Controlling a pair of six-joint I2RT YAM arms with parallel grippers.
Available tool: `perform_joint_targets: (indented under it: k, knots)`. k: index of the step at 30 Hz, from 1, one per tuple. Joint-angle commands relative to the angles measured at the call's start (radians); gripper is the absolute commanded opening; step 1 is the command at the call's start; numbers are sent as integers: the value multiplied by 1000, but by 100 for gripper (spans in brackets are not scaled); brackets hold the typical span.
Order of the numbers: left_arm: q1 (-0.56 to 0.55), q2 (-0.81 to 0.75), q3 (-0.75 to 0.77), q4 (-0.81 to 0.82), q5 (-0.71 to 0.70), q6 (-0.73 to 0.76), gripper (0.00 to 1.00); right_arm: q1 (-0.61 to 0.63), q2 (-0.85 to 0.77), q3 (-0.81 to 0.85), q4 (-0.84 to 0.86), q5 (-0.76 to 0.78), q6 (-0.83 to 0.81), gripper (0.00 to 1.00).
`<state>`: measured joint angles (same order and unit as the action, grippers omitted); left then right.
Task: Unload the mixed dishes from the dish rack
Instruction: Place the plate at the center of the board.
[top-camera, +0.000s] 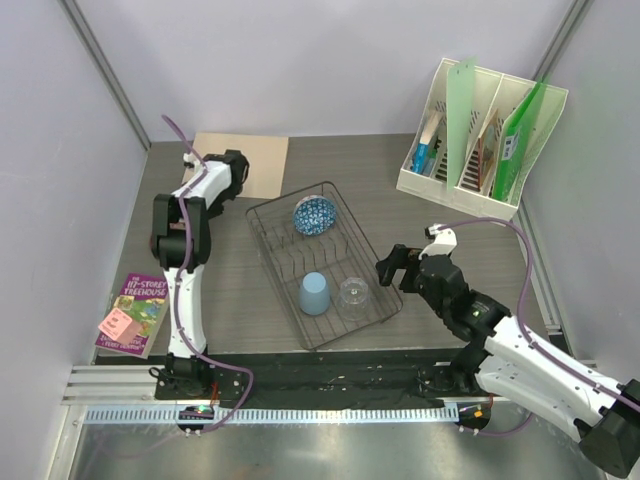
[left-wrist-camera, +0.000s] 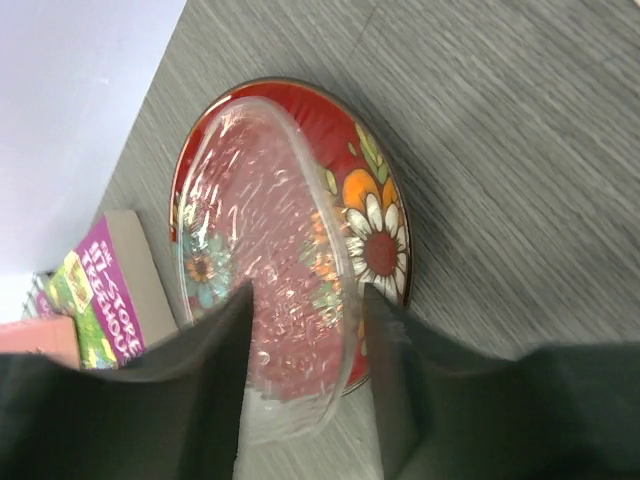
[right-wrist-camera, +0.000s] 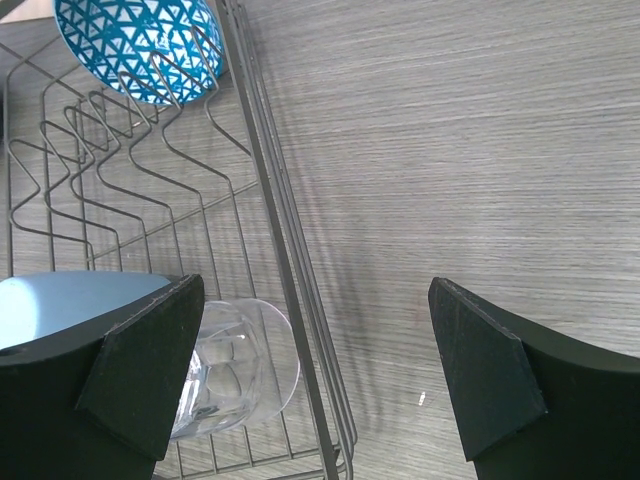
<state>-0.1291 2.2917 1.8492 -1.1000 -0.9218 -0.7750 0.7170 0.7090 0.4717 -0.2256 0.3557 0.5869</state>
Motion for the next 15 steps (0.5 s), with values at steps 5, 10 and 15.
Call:
perform_joint_targets:
  k: [5,10,15]
  knots:
    - [14,-67,70,-35,-43,-4,81,-1,17,5,29,3,5,100]
    - [14,-161,111,-63,-25,-33,86,-1,9,7,29,8,4,100]
    - [0,-357,91,-63,52,-81,88,1,15,30,26,17,-7,100]
